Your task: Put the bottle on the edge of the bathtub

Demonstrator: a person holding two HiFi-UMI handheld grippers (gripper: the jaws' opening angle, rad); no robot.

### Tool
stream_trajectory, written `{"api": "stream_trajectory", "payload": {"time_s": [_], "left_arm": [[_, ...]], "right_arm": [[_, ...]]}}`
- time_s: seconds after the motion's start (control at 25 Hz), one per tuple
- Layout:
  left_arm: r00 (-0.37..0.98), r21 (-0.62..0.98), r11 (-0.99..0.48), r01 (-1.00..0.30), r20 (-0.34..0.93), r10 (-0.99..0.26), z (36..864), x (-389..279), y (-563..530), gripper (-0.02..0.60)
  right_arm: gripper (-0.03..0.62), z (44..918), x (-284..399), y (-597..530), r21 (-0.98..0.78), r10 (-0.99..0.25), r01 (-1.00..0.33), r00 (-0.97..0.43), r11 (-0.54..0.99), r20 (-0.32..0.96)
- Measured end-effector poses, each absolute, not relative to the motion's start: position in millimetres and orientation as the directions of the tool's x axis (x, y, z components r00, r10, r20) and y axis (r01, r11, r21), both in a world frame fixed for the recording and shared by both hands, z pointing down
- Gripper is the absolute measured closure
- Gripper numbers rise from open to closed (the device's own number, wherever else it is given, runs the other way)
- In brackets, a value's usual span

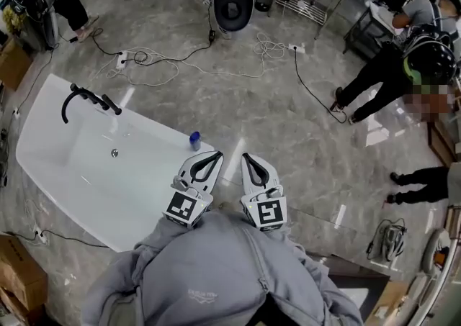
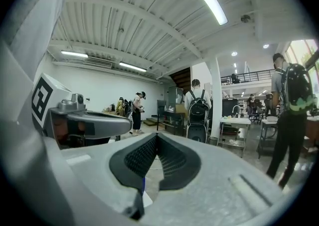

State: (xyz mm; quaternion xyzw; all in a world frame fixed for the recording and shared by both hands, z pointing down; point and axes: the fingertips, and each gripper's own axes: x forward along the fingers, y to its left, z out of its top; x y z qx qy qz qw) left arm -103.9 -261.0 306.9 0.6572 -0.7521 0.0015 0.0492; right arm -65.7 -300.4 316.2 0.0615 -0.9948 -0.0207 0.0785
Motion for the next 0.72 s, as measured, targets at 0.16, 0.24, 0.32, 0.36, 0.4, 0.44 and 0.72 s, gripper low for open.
{"api": "stream_trajectory", "payload": {"time_s": [0.16, 0.24, 0.32, 0.36, 0.4, 0.44, 0.72], "left_arm": [[-0.079, 0.05, 0.081, -0.995, 0.051, -0.996, 299, -91, -272, 0.572], [-0.074, 0.058, 0.076, -0.995, 0.048, -0.996, 296, -89, -274, 0.572], [-0.073, 0.067, 0.076, -0.995, 0.054, -0.996, 295, -88, -275, 0.572], [-0.073, 0.067, 0.077, -0.995, 0.061, -0.995, 297, -88, -275, 0.572], [-0.077, 0.065, 0.082, -0.995, 0.07, -0.995, 299, -88, -274, 0.572], [-0.083, 0.063, 0.088, -0.994, 0.076, -0.994, 301, -90, -272, 0.572], [-0.114, 0.058, 0.118, -0.991, 0.073, -0.991, 300, -95, -267, 0.572]], "right_arm": [[0.591, 310, -57, -304, 0.043, -0.156, -0.151, -0.978, 0.988, 0.141], [0.591, 308, -54, -307, 0.039, -0.171, -0.167, -0.976, 0.985, 0.138], [0.591, 307, -51, -309, 0.034, -0.182, -0.179, -0.974, 0.983, 0.137], [0.591, 308, -51, -310, 0.032, -0.186, -0.183, -0.973, 0.983, 0.138], [0.591, 308, -50, -311, 0.029, -0.189, -0.186, -0.972, 0.982, 0.139], [0.591, 309, -51, -311, 0.026, -0.189, -0.188, -0.972, 0.982, 0.139], [0.591, 308, -51, -310, 0.028, -0.188, -0.186, -0.974, 0.982, 0.127]]}}
